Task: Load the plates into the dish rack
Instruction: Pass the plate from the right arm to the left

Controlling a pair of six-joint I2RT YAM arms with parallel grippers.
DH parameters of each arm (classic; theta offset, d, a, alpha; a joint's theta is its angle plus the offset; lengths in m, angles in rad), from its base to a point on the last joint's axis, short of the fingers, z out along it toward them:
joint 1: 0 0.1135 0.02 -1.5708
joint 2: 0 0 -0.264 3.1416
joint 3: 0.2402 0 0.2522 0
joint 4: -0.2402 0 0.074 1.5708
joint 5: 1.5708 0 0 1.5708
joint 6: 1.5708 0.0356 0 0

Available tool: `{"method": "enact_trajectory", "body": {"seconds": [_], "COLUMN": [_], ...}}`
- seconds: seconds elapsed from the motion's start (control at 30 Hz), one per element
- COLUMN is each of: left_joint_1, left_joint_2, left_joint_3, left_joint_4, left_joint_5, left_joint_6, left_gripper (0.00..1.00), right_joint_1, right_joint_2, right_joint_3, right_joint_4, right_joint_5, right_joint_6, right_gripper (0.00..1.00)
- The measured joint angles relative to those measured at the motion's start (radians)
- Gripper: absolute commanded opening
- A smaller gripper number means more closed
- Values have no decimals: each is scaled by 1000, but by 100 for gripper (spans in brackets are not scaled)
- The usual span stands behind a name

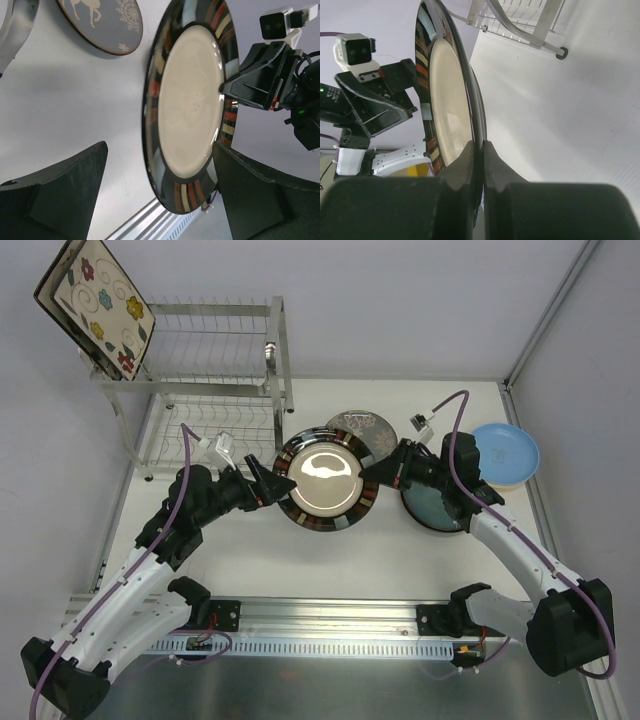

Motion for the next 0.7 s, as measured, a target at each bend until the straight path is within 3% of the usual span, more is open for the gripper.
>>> {"method": "enact_trajectory", "body": {"seconds": [0.53,0.7], "left_joint_1": [-13,-13], "left_joint_2": [28,30], "left_joint_3": [-60,-84], "left_joint_4": [154,192], "left_joint_5": [-4,13], "left_joint_6": [-80,-99], "left_gripper": [65,50], "right_joint_1": [10,16], "right_joint_2": [29,29], "right_joint_3": [15,15], "right_joint_4": [83,84], "right_joint_5": [-29,-29], "right_joint_6": [40,40], "right_gripper": [1,1]}}
